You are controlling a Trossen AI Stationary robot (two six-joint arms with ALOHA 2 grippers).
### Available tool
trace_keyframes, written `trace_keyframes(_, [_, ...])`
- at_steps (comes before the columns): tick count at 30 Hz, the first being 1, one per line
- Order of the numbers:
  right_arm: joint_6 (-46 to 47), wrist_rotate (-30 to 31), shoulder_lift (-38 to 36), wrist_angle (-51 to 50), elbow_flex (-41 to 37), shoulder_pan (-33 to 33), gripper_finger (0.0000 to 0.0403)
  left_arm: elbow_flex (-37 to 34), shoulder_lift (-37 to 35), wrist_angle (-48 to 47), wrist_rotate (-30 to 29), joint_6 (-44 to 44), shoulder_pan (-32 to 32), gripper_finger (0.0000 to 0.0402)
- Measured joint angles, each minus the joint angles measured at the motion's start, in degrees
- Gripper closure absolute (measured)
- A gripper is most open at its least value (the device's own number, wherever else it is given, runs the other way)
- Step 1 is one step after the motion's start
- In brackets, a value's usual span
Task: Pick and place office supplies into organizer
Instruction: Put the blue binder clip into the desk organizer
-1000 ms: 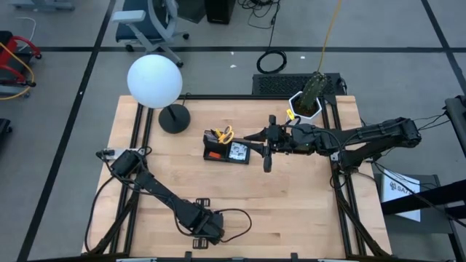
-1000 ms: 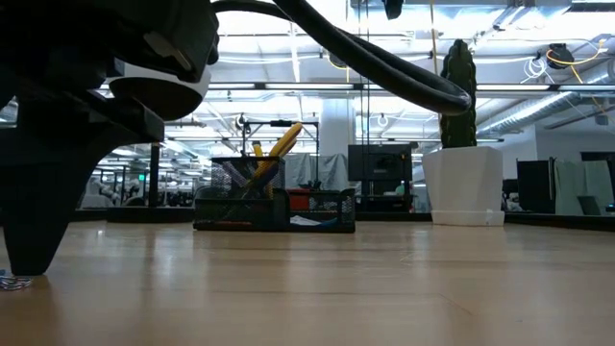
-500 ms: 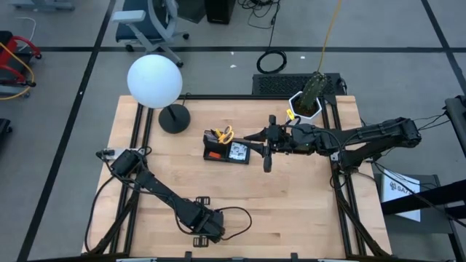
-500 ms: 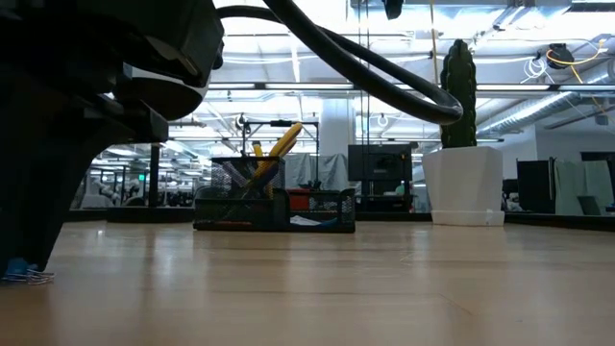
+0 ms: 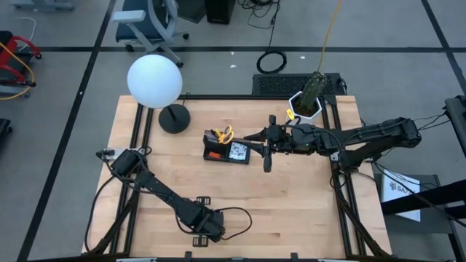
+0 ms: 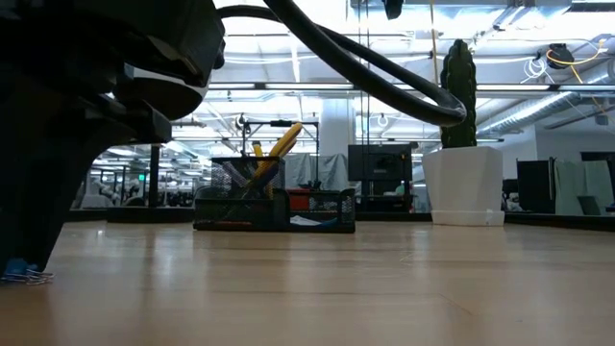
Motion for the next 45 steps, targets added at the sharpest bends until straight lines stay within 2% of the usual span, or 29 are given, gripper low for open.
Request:
trace_keyframes(5, [0.0,0.0,0.0,0.0,0.0,0.0,0.0328,-0.3,-1.6,-0.6,-1.3,1.1,0.0,0.0339])
trace_keyframes(19, [0.0,0.0,0.0,0.0,0.0,0.0,0.0328,-0.2,-9.1,-7.2,-15.4,2.1,2.8,0.0343])
trace_keyframes(33, [0.0,0.0,0.0,-0.3,0.0,0.0,0.0328,-0.1,-9.2,-10.4,-25.1,9.8,12.7,0.0344])
trace_keyframes(45, [0.0,0.0,0.0,-0.3,0.0,0.0,0.0328,0.0,-9.3,-11.8,-30.9,14.3,23.3,0.0343])
